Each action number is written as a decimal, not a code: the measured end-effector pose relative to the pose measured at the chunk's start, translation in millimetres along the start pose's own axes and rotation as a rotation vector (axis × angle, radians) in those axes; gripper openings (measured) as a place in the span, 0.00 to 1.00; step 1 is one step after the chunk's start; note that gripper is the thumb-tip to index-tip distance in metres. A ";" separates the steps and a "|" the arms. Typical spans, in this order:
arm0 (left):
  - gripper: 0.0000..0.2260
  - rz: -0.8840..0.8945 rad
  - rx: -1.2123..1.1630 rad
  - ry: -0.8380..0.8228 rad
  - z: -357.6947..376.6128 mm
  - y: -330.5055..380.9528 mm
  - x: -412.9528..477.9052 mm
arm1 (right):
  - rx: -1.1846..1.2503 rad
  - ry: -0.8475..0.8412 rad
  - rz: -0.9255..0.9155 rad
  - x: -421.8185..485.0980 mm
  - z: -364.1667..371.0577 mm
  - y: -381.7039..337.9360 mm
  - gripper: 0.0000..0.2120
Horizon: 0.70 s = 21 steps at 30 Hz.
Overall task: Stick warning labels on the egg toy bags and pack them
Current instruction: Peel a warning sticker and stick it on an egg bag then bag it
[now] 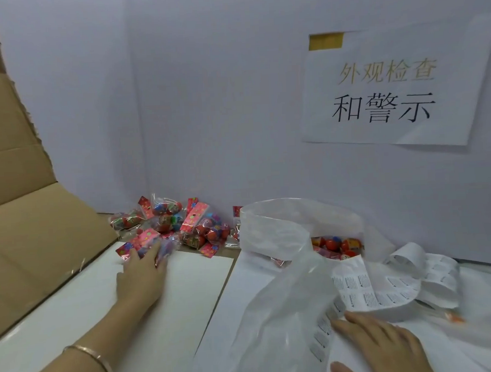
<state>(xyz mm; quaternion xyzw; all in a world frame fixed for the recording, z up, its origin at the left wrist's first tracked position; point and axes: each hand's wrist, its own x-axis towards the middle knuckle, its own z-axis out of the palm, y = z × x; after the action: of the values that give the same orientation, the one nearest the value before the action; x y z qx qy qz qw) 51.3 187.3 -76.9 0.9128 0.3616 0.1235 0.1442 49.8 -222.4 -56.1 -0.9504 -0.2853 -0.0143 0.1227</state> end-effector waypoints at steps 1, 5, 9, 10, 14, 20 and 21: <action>0.24 0.011 -0.150 0.042 -1.8 2.1 -4.2 | -0.052 0.005 0.022 -1.4 5.6 5.3 0.36; 0.20 0.018 -0.963 0.141 -27.7 36.6 -34.6 | -0.029 0.022 0.047 -8.9 4.0 7.1 0.33; 0.17 0.150 -1.526 -0.016 -61.8 83.1 -94.5 | 0.440 0.420 0.076 -13.7 -2.0 -0.6 0.31; 0.16 0.247 -1.545 -0.034 -65.9 93.2 -109.9 | 0.562 0.539 0.061 -15.1 -5.6 -5.2 0.26; 0.17 0.668 -1.277 -0.007 -62.9 126.4 -154.9 | 1.171 0.456 0.001 -10.5 -36.3 -37.1 0.19; 0.24 0.986 -1.015 -0.053 -25.9 146.0 -194.2 | 1.700 0.289 0.088 -3.2 -37.8 -59.7 0.33; 0.26 0.993 -1.046 -0.113 -19.8 143.7 -197.2 | 1.712 0.333 0.110 -4.3 -33.5 -57.2 0.30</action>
<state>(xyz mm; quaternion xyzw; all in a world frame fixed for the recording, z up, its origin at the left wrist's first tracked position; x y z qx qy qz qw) -5.0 -46.7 -31.7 0.7858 -0.2101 0.2841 0.5076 16.4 -186.6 -11.1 -0.5294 -0.1302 0.0724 0.8352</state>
